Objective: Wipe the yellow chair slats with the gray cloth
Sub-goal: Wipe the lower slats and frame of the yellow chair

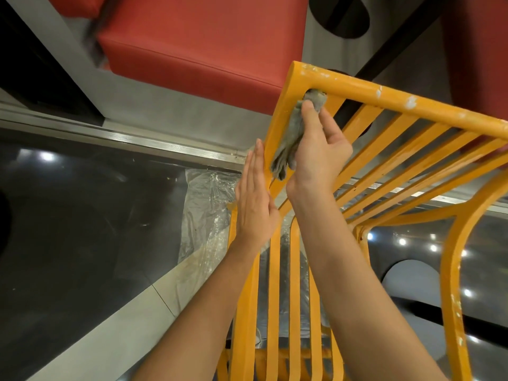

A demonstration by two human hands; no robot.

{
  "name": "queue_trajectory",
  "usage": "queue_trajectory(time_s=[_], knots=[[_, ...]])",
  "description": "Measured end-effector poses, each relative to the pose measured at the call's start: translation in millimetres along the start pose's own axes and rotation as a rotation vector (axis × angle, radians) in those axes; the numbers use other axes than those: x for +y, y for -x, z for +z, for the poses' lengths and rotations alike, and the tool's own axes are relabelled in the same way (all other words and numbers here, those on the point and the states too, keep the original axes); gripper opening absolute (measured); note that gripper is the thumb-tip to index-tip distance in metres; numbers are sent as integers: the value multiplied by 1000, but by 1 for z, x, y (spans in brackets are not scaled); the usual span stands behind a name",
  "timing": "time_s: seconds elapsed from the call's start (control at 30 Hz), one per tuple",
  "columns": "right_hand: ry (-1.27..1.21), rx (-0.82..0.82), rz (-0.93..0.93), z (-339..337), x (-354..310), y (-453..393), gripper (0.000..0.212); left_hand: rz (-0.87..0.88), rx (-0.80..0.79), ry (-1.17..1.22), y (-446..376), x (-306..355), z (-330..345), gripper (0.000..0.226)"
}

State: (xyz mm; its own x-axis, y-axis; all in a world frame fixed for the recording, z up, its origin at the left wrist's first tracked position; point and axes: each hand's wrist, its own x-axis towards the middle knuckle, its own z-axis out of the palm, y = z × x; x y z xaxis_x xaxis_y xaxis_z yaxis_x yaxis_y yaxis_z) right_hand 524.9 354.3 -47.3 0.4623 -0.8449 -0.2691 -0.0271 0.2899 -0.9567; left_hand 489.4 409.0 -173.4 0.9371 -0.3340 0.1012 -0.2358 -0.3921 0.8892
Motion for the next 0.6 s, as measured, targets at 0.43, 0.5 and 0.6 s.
queue_trajectory(time_s=[0.43, 0.5, 0.6], knots=[[99, -100, -92, -21, 24, 5, 21, 15, 6, -14, 0, 1, -1, 93], [118, -81, -41, -15, 18, -4, 22, 2, 4, -8, 0, 3, -1, 94], [39, -102, -64, -3, 10, -16, 20, 8, 15, -13, 0, 1, 0, 93]])
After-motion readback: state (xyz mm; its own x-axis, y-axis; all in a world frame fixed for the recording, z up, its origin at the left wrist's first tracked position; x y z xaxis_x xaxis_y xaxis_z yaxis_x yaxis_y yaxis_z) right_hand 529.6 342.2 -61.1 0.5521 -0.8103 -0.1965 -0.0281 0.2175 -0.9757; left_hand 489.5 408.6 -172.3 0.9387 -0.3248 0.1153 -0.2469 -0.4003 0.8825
